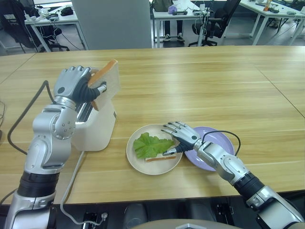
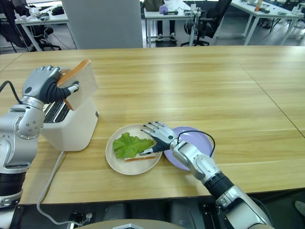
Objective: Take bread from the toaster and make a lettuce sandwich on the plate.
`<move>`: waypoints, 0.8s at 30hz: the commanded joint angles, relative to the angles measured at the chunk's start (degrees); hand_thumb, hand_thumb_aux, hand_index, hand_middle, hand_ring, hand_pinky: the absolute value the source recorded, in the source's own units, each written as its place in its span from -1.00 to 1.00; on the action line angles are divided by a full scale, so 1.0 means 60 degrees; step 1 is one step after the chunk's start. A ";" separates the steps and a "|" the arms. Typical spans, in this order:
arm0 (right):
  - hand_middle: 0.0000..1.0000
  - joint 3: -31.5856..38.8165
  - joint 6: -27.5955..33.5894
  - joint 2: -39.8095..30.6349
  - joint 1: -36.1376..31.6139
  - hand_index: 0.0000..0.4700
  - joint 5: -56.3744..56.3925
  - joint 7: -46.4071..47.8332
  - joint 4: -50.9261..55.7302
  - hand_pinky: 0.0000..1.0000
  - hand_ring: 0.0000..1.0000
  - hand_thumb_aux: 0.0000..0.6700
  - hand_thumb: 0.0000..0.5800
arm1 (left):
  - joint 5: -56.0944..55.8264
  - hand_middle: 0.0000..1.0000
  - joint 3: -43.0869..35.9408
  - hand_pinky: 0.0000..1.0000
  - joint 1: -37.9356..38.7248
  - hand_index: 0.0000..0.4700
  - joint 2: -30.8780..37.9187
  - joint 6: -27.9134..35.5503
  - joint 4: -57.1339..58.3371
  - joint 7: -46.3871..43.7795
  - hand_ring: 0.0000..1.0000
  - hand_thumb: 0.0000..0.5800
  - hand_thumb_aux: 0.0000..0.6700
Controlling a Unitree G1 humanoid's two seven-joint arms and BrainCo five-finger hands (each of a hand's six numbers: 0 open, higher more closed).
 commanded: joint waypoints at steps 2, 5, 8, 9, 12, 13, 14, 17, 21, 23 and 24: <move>-1.00 -0.0429 0.0104 -0.0428 0.0279 -1.00 0.0076 0.0155 -0.0693 -1.00 -1.00 -1.00 -1.00 | -0.0917 1.00 -0.0030 1.00 0.0164 0.96 -0.0294 -0.0205 -0.0389 -0.0717 1.00 1.00 1.00; -1.00 -0.1152 -0.0712 -0.1220 0.0679 -1.00 0.0962 0.0024 -0.1590 -1.00 -1.00 -1.00 -1.00 | -0.2361 1.00 -0.0428 1.00 0.0129 0.96 -0.0752 -0.0345 -0.0464 -0.1794 1.00 1.00 1.00; -1.00 -0.1452 -0.1774 -0.1855 0.0973 -1.00 0.1502 -0.0126 -0.2263 -1.00 -1.00 -1.00 -1.00 | -0.3256 1.00 -0.0719 1.00 -0.0019 0.96 -0.1039 -0.0612 -0.0056 -0.2501 1.00 1.00 1.00; -1.00 -0.1576 -0.2071 -0.2042 0.1109 -1.00 0.1592 -0.0204 -0.2480 -1.00 -1.00 -1.00 -1.00 | -0.3485 1.00 -0.0842 1.00 -0.0128 0.96 -0.1119 -0.0752 0.0301 -0.2714 1.00 1.00 1.00; -1.00 -0.1825 -0.2912 -0.2491 0.1432 -1.00 0.1635 -0.0409 -0.3045 -1.00 -1.00 -1.00 -1.00 | -0.4122 1.00 -0.1183 1.00 -0.0497 0.96 -0.1407 -0.1140 0.1558 -0.3303 1.00 1.00 1.00; -1.00 -0.1855 -0.3214 -0.2597 0.1558 -1.00 0.1615 -0.0465 -0.3254 -1.00 -1.00 -1.00 -1.00 | -0.4321 1.00 -0.1332 1.00 -0.0647 0.96 -0.1517 -0.1435 0.2090 -0.3523 1.00 1.00 1.00; -1.00 -0.1880 -0.3409 -0.2646 0.1646 -1.00 0.1602 -0.0488 -0.3390 -1.00 -1.00 -1.00 -1.00 | -0.4448 1.00 -0.1424 1.00 -0.0746 0.96 -0.1576 -0.1663 0.2445 -0.3669 1.00 1.00 1.00; -1.00 -0.1906 -0.3907 -0.2634 0.1915 -1.00 0.1512 -0.0504 -0.3814 -1.00 -1.00 -1.00 -1.00 | -0.4976 1.00 -0.1816 1.00 -0.1130 0.96 -0.1893 -0.2250 0.3594 -0.4425 1.00 1.00 1.00; -1.00 -0.1758 -0.4156 -0.2301 0.1931 -1.00 0.1538 -0.0175 -0.3800 -1.00 -1.00 -1.00 -1.00 | -0.5348 1.00 -0.2275 1.00 -0.1604 0.96 -0.2376 -0.2972 0.4944 -0.5201 1.00 1.00 1.00; -1.00 -0.1644 -0.4227 -0.2098 0.1900 -0.95 0.1429 -0.0051 -0.3663 -1.00 -1.00 -0.95 -0.89 | -0.5451 1.00 -0.2468 1.00 -0.1851 0.96 -0.2604 -0.3178 0.5718 -0.5573 1.00 1.00 1.00; -1.00 -0.1595 -0.4254 -0.2000 0.1884 -0.94 0.1379 0.0006 -0.3596 -1.00 -1.00 -0.94 -0.88 | -0.5516 1.00 -0.2549 1.00 -0.1943 0.96 -0.2709 -0.3272 0.6079 -0.5772 1.00 1.00 1.00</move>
